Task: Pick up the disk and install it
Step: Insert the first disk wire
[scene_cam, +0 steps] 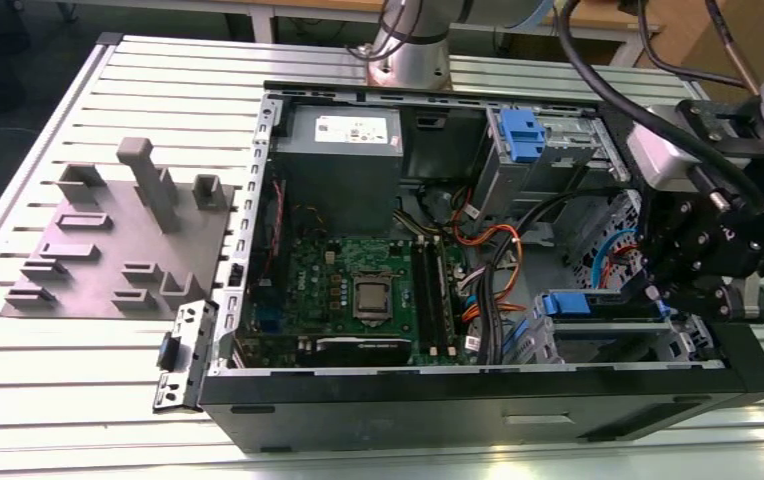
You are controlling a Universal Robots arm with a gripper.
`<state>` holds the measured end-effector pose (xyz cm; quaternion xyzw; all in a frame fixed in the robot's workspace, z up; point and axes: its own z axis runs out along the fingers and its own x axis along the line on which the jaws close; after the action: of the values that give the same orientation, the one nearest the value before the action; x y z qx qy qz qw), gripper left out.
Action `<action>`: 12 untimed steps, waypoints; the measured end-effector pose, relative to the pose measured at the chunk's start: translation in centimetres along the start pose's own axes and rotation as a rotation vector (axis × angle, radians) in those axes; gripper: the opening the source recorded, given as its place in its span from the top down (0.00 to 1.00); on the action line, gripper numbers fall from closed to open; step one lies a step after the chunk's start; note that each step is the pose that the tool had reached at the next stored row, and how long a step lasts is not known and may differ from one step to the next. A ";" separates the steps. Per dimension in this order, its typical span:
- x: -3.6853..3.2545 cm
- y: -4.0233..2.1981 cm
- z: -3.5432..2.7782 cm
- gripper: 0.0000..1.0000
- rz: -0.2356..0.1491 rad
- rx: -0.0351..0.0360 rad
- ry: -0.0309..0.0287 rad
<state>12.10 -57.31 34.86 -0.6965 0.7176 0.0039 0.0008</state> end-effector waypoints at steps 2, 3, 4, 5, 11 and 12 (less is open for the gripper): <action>-0.03 -0.05 -0.42 0.89 0.000 0.0000 -0.0001; -0.05 -0.05 -0.76 0.89 0.000 0.0000 -0.0001; -0.11 -0.07 -0.98 0.89 0.000 0.0000 -0.0001; -0.19 -0.15 -1.01 0.89 0.000 0.0000 -0.0003; -0.59 -1.66 -1.02 0.89 0.002 -0.0002 -0.0002; -0.70 -2.00 -1.02 0.89 0.001 -0.0003 -0.0003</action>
<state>14.12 -56.68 35.88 -0.6960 0.7181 0.0041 0.0008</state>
